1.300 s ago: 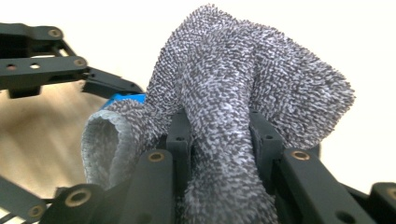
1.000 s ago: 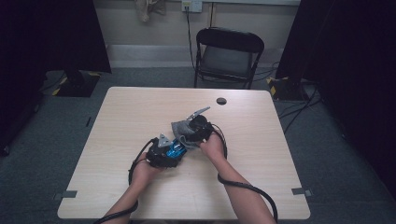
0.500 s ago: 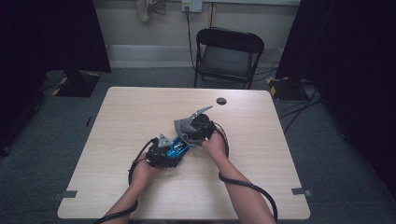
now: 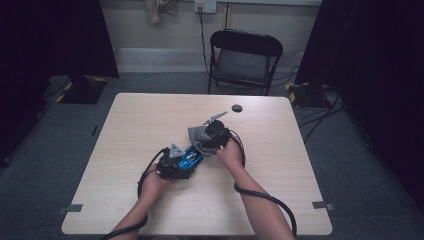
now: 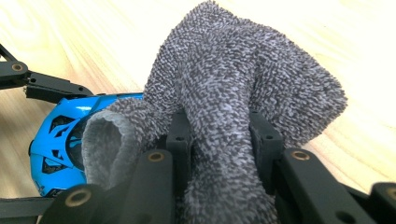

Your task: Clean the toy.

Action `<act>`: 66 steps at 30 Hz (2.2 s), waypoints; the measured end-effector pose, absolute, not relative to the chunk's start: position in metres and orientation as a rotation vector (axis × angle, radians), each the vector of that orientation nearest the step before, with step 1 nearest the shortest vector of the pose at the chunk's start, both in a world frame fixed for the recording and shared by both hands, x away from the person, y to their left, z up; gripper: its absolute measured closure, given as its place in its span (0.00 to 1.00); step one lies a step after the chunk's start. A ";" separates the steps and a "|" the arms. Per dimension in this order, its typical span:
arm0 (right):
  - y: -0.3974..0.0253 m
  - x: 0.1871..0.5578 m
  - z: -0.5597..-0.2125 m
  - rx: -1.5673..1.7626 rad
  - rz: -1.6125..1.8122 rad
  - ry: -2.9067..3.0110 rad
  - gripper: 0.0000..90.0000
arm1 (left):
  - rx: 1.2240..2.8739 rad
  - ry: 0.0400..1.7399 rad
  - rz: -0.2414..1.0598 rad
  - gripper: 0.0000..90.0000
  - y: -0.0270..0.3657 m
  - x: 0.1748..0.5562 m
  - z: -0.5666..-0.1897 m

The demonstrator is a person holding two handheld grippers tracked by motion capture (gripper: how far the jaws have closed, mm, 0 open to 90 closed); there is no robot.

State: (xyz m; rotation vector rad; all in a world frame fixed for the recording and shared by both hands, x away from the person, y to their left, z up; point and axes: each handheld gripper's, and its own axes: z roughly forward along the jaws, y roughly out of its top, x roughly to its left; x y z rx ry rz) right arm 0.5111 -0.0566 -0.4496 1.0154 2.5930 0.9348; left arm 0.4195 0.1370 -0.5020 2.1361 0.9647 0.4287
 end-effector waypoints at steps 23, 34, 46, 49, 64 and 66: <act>-0.064 0.524 -0.446 1.051 0.930 2.565 0.75 | 2.133 0.968 0.426 0.28 0.137 0.419 -0.502; -0.071 0.529 -0.447 1.072 0.931 2.553 0.75 | 2.133 0.968 0.428 0.28 0.137 0.419 -0.502; -0.091 0.532 -0.441 1.115 0.902 2.469 0.75 | 2.130 0.970 0.425 0.28 0.137 0.419 -0.502; -0.098 0.530 -0.439 1.120 0.909 2.463 0.75 | 2.130 0.970 0.425 0.28 0.137 0.419 -0.502; -0.125 0.497 -0.435 1.076 0.965 2.477 0.75 | 2.133 0.967 0.422 0.28 0.137 0.419 -0.502; -0.129 0.493 -0.433 1.070 0.967 2.477 0.75 | 2.134 0.969 0.425 0.28 0.137 0.419 -0.502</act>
